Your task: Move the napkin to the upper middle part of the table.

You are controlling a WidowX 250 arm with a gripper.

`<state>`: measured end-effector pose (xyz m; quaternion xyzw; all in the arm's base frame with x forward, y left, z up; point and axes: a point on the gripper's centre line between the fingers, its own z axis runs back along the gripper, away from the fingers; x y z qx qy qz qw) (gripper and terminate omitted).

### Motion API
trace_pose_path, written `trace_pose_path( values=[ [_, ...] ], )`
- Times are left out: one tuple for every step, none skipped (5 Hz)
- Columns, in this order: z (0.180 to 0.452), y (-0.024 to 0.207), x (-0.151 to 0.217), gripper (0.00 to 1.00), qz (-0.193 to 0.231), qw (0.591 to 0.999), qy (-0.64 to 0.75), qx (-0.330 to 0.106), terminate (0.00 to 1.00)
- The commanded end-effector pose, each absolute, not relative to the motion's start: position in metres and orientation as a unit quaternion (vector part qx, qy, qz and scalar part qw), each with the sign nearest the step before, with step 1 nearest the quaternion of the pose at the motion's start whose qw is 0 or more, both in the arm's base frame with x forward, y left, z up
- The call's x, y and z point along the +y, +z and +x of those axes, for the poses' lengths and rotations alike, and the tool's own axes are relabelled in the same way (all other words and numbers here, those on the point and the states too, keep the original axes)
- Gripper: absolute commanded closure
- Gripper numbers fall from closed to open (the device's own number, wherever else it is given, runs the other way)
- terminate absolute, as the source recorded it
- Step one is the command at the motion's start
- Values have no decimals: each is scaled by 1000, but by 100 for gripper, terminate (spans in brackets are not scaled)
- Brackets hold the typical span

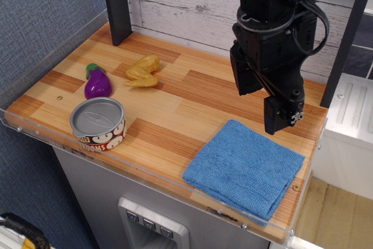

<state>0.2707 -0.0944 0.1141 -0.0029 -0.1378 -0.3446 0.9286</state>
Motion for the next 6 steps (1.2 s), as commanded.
trace_pose_path(
  values=[
    [271,114,-94,0,-3,929,-345,-138,0],
    [265,105,-87,0,-6,933,-339,-121,0],
    [256,97,-75,0,16,958,-266,-111,0],
    [252,81,-68,0,-2,966,-236,-107,0],
    [254,61,-68,100,-4,967,-231,-109,0],
    [257,54,-73,100,-9,963,-240,-118,0]
  ],
)
